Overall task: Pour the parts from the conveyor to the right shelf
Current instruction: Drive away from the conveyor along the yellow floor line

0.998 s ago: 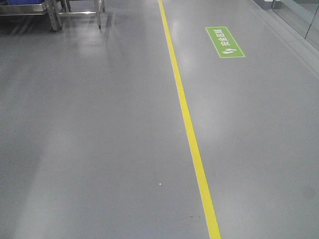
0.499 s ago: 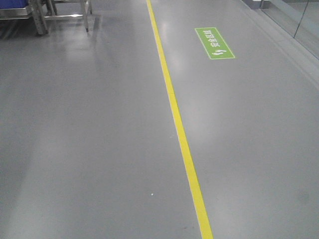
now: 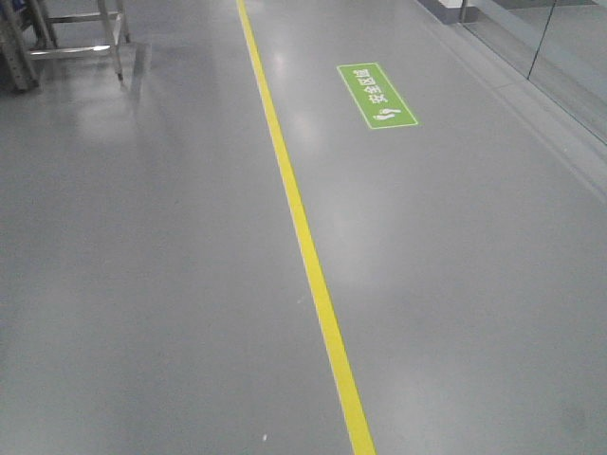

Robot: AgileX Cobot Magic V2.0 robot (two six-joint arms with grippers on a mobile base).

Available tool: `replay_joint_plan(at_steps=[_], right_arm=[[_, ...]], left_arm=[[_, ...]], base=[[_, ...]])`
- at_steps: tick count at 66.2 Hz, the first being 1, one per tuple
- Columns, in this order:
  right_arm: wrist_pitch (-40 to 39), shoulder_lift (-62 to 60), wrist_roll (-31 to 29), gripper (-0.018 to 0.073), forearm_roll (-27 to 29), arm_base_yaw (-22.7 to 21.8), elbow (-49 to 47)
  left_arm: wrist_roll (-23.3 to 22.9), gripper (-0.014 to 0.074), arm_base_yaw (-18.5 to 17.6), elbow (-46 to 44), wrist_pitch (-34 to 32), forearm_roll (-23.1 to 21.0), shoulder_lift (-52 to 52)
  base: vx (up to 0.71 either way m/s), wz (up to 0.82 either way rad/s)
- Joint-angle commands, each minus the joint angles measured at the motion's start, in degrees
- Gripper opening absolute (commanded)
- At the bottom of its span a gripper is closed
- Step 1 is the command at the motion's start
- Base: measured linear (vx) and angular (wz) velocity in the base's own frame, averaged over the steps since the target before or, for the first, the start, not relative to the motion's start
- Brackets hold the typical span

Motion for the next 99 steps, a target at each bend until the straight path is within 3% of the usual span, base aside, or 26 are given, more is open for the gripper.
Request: replay_joint_plan(at_steps=[1, 69, 99], right_arm=[[-4.8, 1.2, -0.4, -0.0005, -0.2, -0.3, -1.5], [-4.4, 1.2, -0.4, -0.0005, -0.2, -0.3, -1.5], [-4.4, 1.2, -0.4, -0.0005, -0.2, -0.3, -1.5]], left_arm=[[-0.2, -0.0006, -0.3, -1.5, -3.9, 0.0, 0.8], [-0.2, -0.0006, -0.3, -1.5, -3.9, 0.0, 0.8], [-0.2, -0.0006, -0.3, -1.5, -3.9, 0.0, 0.8]], base=[[0.56, -0.17], [0.58, -0.18], [0.66, 0.18]])
